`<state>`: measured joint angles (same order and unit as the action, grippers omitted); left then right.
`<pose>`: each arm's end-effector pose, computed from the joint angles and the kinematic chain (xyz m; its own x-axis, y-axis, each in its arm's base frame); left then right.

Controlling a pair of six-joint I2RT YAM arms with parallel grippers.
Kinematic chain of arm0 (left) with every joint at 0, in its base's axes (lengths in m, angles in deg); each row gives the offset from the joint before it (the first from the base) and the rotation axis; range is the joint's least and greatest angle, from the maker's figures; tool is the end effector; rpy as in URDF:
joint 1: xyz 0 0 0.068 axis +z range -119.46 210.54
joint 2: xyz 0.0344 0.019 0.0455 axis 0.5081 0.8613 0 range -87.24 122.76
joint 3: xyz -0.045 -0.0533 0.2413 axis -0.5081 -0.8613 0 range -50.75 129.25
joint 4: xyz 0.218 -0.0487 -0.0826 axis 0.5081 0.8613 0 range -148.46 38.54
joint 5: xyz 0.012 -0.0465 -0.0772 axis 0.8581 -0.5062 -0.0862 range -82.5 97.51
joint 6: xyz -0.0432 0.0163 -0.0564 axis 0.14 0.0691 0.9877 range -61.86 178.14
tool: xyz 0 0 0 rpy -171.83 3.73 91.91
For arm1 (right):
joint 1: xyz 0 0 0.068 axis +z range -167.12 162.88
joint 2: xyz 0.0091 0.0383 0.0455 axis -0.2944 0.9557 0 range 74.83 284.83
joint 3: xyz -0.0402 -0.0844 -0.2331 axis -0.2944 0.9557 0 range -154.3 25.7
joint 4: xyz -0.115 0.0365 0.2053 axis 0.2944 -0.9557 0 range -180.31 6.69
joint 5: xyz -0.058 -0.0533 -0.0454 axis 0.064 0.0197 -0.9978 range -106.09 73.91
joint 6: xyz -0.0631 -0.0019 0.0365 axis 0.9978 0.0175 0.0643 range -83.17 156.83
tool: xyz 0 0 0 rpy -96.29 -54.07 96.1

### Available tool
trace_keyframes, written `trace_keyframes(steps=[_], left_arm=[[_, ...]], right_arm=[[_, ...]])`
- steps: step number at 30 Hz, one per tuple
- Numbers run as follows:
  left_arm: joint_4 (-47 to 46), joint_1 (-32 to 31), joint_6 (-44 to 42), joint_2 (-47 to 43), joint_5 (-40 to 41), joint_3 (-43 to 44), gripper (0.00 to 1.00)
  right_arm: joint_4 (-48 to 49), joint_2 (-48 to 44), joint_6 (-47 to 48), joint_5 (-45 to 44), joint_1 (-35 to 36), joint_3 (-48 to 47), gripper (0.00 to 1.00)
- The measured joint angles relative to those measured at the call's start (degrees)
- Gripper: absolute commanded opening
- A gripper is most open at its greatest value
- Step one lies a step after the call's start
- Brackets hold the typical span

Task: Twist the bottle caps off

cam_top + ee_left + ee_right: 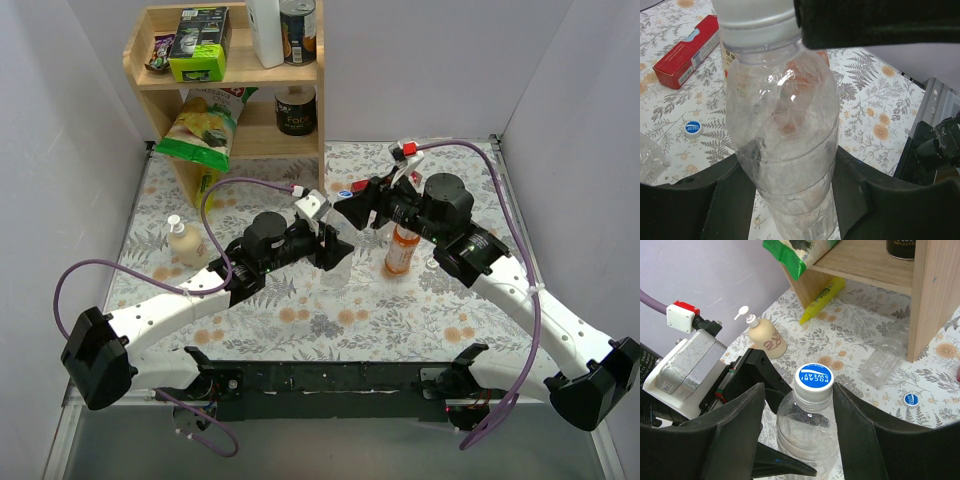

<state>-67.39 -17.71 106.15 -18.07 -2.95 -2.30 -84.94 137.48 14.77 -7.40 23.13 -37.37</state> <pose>0.1861 -0.2250 0.2903 -0.7242 -0.2862 -0.6274 0.4689 0.4628 -0.7523 0.1945 0.1766 0.3869 -0.2982 0.2340 -0.9254 -0.6927 0.6139 0.3785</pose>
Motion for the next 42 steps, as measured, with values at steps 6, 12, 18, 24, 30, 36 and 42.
trace_keyframes(steps=[6,12,18,24,30,36,42], left_arm=[[-0.04,-0.26,0.07,0.22,0.55,0.07,0.37],[0.15,-0.31,0.42,0.90,1.64,0.07,0.37],[0.59,-0.50,0.46,0.92,2.56,0.07,0.37],[1.22,-0.63,0.48,0.92,3.54,0.07,0.37],[1.20,-0.68,0.37,0.92,3.61,0.07,0.37],[0.81,-0.68,-0.24,0.35,-0.79,-0.11,0.37],[-2.86,-0.20,0.48,-3.54,-9.62,-2.73,0.37]], right_arm=[[-0.09,0.98,0.55,0.07,0.00,-0.81,0.61],[-0.07,2.54,1.25,0.02,-0.11,-1.18,0.58],[-0.02,3.21,1.29,-0.66,-0.13,-1.31,0.49],[-0.09,3.96,1.20,-2.08,-0.22,-1.31,0.31],[0.24,4.00,1.16,0.09,-1.51,-1.09,0.17],[4.02,1.99,0.15,12.98,-7.41,2.29,0.12],[13.31,-0.26,-0.70,30.95,-11.93,5.53,0.11]])
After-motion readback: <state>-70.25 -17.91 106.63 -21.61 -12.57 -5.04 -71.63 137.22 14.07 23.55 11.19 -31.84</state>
